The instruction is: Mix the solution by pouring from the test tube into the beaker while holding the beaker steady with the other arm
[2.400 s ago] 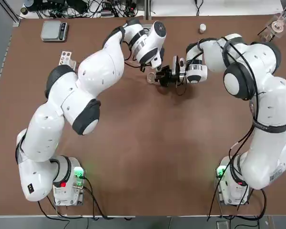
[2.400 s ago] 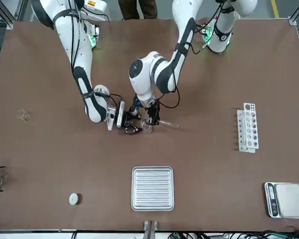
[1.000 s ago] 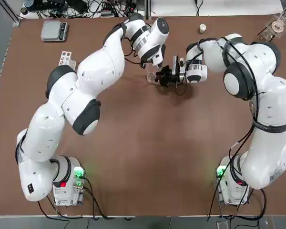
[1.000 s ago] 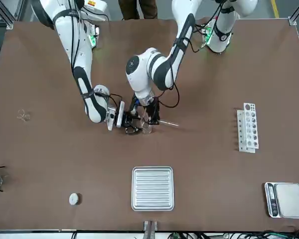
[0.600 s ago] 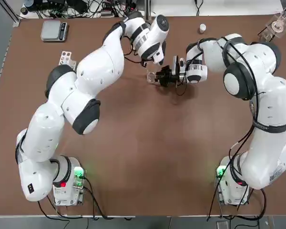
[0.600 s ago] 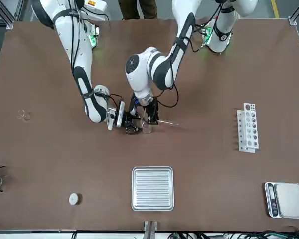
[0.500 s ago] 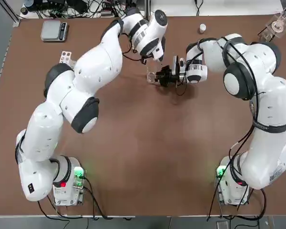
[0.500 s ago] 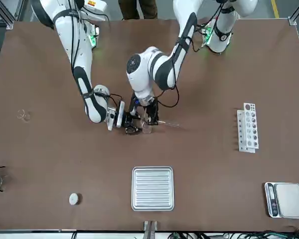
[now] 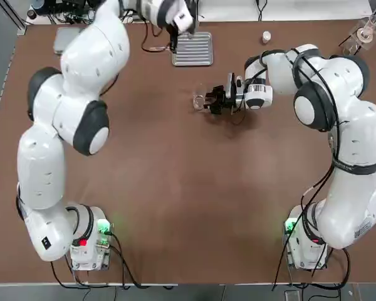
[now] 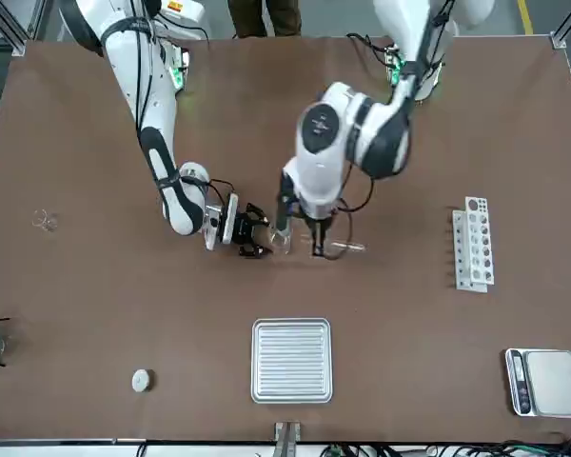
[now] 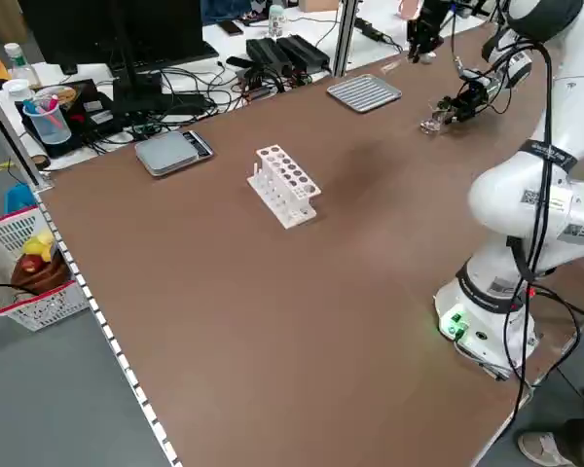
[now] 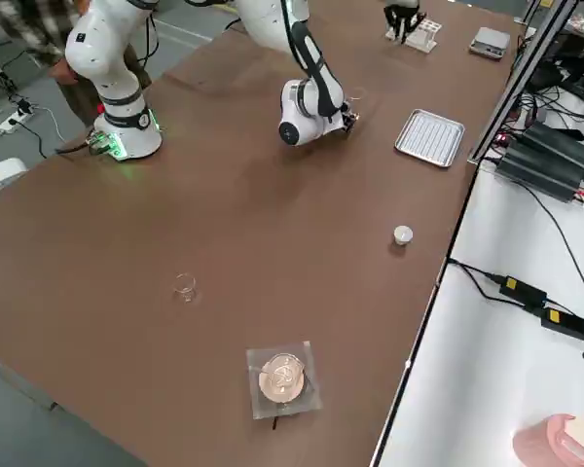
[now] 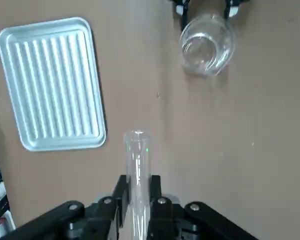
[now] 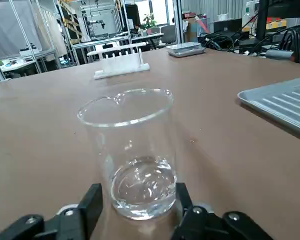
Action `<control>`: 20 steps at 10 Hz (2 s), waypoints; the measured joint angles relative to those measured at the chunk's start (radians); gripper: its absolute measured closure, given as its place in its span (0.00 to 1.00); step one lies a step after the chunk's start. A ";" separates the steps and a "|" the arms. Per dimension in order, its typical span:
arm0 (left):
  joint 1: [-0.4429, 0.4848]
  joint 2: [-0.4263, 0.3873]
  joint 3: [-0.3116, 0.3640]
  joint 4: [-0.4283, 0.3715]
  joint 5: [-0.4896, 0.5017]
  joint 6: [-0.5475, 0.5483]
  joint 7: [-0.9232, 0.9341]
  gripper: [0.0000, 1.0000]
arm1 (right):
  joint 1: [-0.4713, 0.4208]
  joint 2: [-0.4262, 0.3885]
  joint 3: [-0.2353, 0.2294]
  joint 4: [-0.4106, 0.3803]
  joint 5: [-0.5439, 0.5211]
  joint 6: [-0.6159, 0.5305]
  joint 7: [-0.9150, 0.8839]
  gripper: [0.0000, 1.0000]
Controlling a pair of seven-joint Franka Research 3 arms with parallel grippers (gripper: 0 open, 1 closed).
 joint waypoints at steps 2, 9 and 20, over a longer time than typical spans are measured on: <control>0.165 -0.052 -0.054 -0.042 -0.083 0.000 0.210 0.79 | -0.007 -0.005 -0.001 0.001 0.000 0.000 0.001 0.20; 1.302 -0.097 -1.000 -0.169 -0.120 -0.127 0.608 0.79 | -0.131 -0.104 0.030 -0.021 -0.069 0.003 0.046 0.19; 1.873 0.226 -1.195 -0.186 -0.361 -0.512 0.935 0.79 | -0.244 -0.255 0.029 0.054 -0.620 0.202 0.530 0.17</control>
